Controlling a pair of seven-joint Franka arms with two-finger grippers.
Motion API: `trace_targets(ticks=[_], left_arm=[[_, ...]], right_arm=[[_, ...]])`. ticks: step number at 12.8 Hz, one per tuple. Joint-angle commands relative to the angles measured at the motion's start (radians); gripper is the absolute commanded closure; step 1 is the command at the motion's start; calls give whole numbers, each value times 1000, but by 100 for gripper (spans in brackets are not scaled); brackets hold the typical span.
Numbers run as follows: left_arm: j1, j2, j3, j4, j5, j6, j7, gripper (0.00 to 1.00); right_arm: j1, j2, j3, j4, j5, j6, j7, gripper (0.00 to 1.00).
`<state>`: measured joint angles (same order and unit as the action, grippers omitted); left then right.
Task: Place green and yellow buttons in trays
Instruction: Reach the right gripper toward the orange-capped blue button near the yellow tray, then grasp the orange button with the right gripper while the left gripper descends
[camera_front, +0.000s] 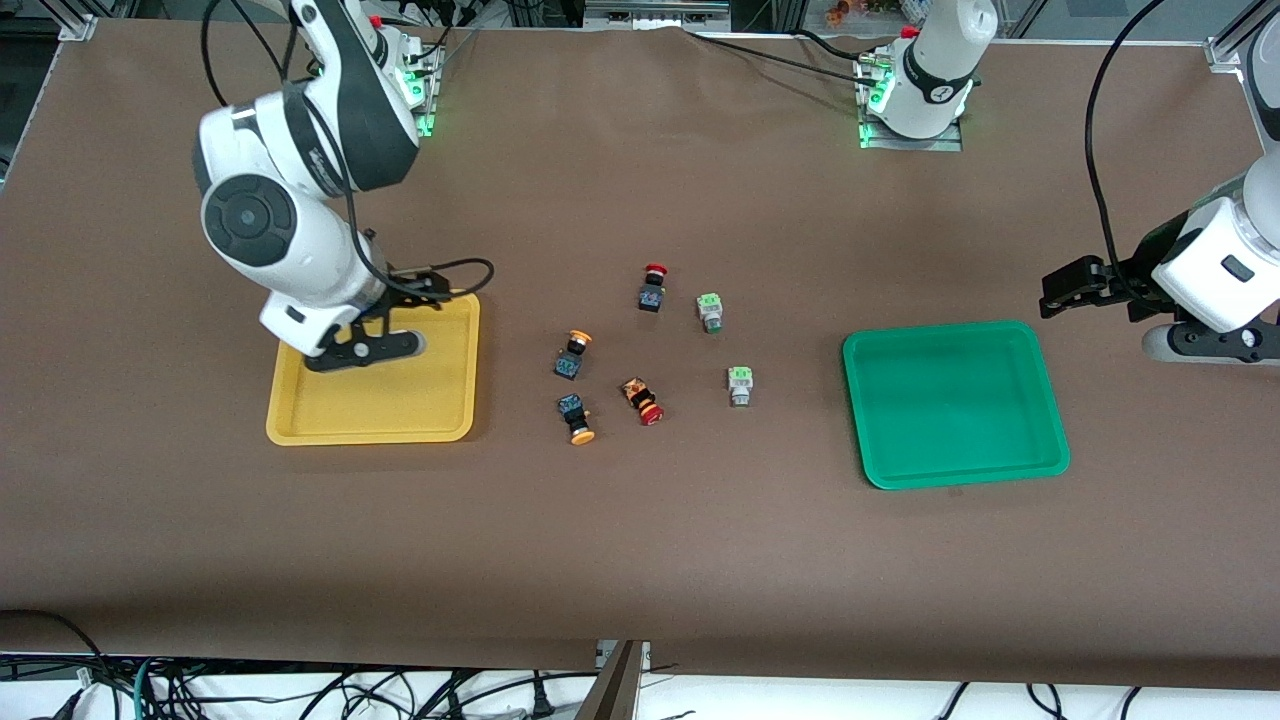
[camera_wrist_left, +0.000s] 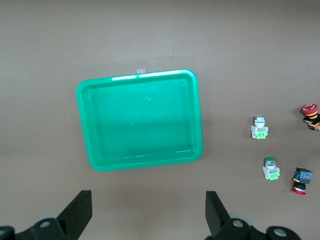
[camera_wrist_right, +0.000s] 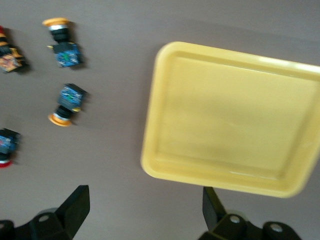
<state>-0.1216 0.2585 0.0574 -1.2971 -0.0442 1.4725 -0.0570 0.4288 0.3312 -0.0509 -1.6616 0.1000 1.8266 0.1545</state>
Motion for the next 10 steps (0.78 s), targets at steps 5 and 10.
trace_targets(ticks=[5,10], left_arm=[[-157,60,10,16,-63,-11,-59,0],[-269,152,12,21,-71,34,-177,0]], right_arm=[[212,238,-3,10,52,307,362,0],[232,322,-3,11,113,376,468,0]])
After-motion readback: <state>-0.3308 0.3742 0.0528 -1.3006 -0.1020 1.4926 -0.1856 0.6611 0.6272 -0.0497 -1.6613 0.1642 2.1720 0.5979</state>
